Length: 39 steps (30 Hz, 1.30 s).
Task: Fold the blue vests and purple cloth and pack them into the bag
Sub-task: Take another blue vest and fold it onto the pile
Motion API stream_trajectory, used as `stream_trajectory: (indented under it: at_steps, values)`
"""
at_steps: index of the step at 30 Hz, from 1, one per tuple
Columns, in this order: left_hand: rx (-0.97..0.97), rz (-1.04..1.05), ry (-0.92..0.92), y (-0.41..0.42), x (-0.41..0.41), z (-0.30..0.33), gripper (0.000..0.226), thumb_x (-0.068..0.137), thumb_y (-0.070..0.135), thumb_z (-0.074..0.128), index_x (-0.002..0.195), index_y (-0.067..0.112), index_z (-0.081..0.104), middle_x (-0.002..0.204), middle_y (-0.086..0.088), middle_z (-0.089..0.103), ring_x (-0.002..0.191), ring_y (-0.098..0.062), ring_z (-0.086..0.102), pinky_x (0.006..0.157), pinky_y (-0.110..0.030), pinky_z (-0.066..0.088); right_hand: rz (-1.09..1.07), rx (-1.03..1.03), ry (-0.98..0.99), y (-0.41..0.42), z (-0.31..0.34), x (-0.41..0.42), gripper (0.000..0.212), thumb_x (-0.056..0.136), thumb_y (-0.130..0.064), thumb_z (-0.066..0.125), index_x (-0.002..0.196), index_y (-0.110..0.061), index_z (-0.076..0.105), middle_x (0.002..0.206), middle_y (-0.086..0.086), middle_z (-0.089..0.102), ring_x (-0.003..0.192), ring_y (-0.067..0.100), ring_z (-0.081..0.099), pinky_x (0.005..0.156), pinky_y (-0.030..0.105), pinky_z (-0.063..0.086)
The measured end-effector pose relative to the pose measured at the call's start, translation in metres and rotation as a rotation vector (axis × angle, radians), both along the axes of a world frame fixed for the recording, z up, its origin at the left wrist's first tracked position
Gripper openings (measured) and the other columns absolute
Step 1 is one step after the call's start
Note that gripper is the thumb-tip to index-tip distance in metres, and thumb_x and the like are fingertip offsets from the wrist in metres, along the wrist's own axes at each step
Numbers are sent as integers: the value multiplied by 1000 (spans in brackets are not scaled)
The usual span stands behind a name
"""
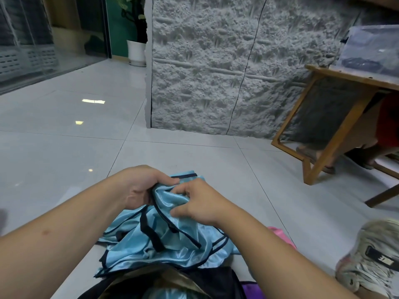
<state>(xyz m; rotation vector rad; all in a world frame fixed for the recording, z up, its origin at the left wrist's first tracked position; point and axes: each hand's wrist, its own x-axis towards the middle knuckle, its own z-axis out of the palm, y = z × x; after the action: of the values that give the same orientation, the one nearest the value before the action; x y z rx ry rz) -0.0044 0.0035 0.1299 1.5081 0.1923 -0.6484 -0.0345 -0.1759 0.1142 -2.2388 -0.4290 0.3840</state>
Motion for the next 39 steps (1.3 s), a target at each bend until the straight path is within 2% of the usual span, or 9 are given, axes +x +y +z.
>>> stream_trajectory:
  at_steps: [5, 12, 17, 19, 21, 25, 35, 37, 39]
  values:
    - [10, 178, -118, 5, 10, -4, 5, 94, 3, 69, 97, 1, 65, 79, -13, 64, 62, -24, 63, 58, -32, 57, 18, -72, 71, 0, -8, -1, 29, 85, -25, 79, 73, -11, 57, 66, 1, 49, 59, 16, 45, 60, 31, 38]
    - [-226, 255, -166, 18, 12, 9, 32, 108, 12, 41, 130, -6, 57, 125, -23, 70, 105, -29, 75, 82, -47, 59, -63, 12, 190, -8, -28, -3, 20, 89, -36, 80, 90, -18, 73, 84, -3, 74, 76, 16, 71, 74, 32, 59]
    - [-254, 197, -283, 28, 11, 33, 29, 108, 22, 40, 123, 5, 58, 134, -26, 64, 131, -41, 59, 104, -58, 47, -16, -20, 235, -10, -35, -2, 51, 72, -46, 85, 99, -5, 73, 85, 6, 73, 78, 21, 66, 82, 39, 55]
    - [-316, 257, -320, 31, 11, 43, 33, 108, 20, 39, 118, 1, 64, 123, -23, 71, 121, -36, 66, 102, -50, 49, -1, 32, 282, -9, -43, -2, 48, 66, -27, 79, 107, -4, 71, 105, 23, 72, 84, 25, 66, 86, 44, 60]
    - [-382, 282, -344, 32, 9, 50, 35, 108, 18, 38, 112, 2, 68, 109, -16, 76, 106, -29, 73, 100, -44, 51, -21, 220, 426, -7, -51, -2, 48, 73, -2, 64, 119, -10, 73, 112, 18, 72, 82, 16, 62, 66, 23, 53]
    - [-374, 240, -366, 31, 3, 54, 35, 109, 21, 38, 109, 6, 70, 96, -9, 77, 84, -22, 75, 78, -37, 57, -327, 573, 419, 1, -51, -4, 41, 88, 18, 52, 110, -11, 74, 91, 4, 77, 72, 10, 69, 58, 20, 47]
    - [-364, 123, -345, 13, -6, 45, 22, 105, 14, 47, 84, 14, 55, 63, 1, 36, 41, -8, 30, 34, -19, 28, -571, -90, 252, -1, -77, 5, 49, 81, -41, 83, 124, -28, 64, 96, -5, 66, 77, 19, 71, 65, 32, 58]
    - [-384, 110, -349, 14, -6, 47, 20, 105, 14, 47, 86, 13, 54, 63, 1, 34, 39, -8, 27, 32, -18, 26, -524, -230, 197, 0, -80, 5, 20, 84, -41, 77, 95, -26, 71, 82, -6, 65, 67, 16, 61, 58, 26, 45]
    - [-357, 104, -370, 14, -6, 49, 20, 105, 14, 47, 86, 13, 54, 62, 1, 37, 39, -8, 30, 33, -19, 27, -569, -215, 167, 0, -87, 5, 29, 82, -29, 68, 60, -23, 50, 59, -5, 47, 54, 18, 42, 52, 27, 31]
